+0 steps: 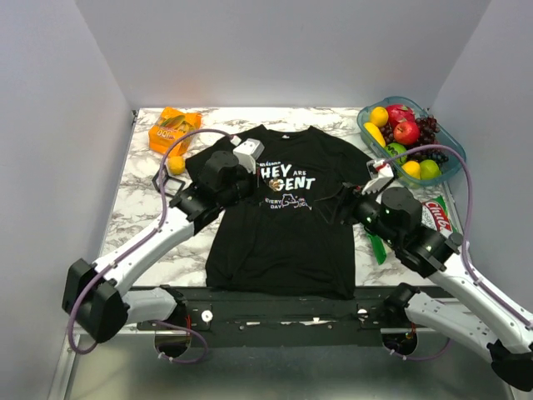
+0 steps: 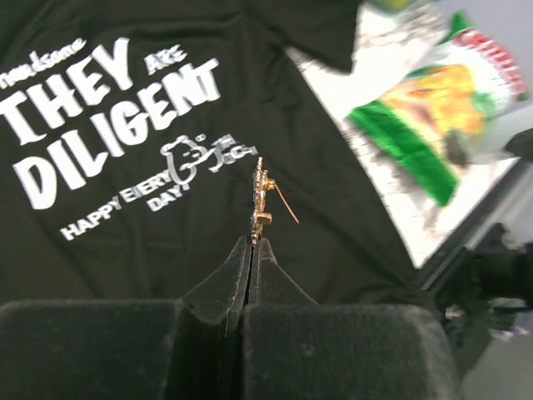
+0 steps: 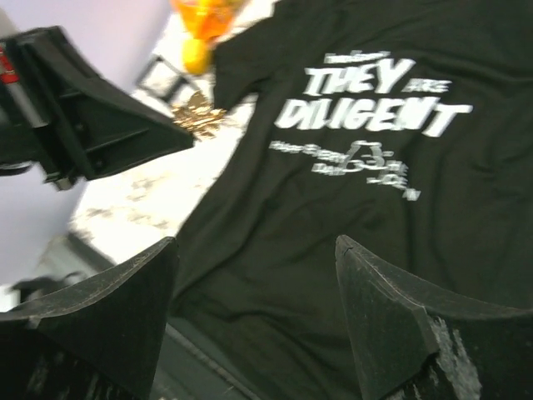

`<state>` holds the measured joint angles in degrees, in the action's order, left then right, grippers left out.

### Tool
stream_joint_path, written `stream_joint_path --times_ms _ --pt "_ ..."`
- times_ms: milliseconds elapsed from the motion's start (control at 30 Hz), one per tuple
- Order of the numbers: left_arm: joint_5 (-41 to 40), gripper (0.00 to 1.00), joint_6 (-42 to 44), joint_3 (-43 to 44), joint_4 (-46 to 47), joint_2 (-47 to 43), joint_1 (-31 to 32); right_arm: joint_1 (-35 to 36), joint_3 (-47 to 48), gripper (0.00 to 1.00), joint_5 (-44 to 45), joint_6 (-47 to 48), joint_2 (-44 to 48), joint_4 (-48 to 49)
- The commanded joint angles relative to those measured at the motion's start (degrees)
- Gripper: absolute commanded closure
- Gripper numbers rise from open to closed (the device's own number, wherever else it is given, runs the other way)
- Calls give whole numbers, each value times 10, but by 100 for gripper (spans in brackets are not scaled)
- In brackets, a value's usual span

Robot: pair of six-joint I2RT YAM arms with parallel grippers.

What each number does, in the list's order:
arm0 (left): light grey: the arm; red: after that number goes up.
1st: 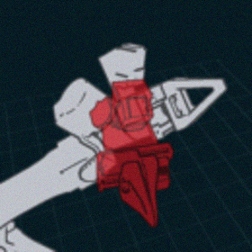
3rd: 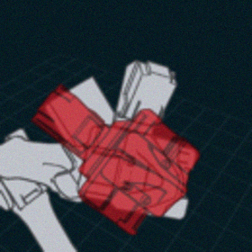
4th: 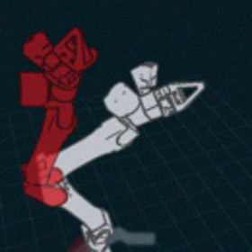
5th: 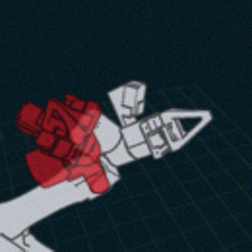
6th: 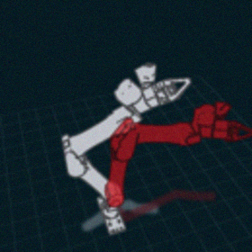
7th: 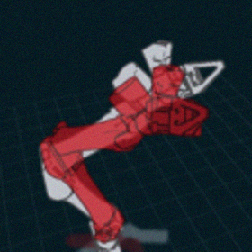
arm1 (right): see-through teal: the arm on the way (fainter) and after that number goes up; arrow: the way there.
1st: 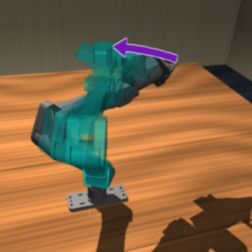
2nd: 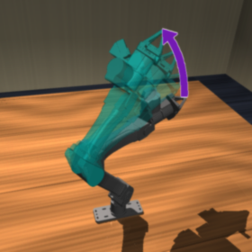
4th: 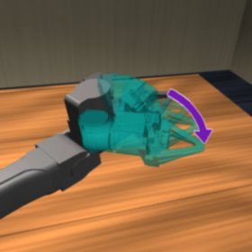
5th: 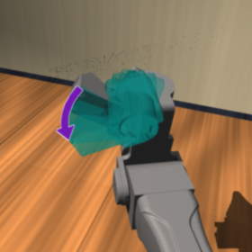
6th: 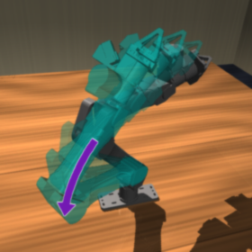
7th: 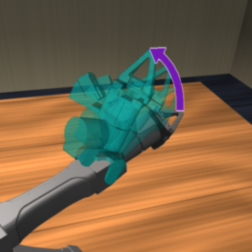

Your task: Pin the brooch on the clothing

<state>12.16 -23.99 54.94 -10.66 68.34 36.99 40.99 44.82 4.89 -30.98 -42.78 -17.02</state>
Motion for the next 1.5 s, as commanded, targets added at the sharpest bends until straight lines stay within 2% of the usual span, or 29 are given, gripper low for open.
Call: stream_joint_path --times_ms 0,267,633,800,1000,1167,1333,1467 --pt "-29 100 53 65 -89 93 -5 -48 15 20 57 46 -69 -23" --pt "-57 100 91 216 -154 264 -5 -137 66 28 19 80 -249 31" --pt "-84 100 93 396 -200 455 -3 -139 173 35 19 109 -465 49" --pt "-137 100 94 447 -219 494 -3 -139 189 37 27 101 -509 54" --pt "-159 100 95 479 -231 527 -5 -139 194 39 1 93 -533 71" --pt "-159 100 95 511 -260 558 -5 -138 198 41 -73 78 -560 98" --pt "-149 100 71 469 -231 541 -10 -137 208 45 -94 64 -594 114" --pt "-150 100 64 470 -237 547 -10 -137 218 48 -97 63 -613 113"
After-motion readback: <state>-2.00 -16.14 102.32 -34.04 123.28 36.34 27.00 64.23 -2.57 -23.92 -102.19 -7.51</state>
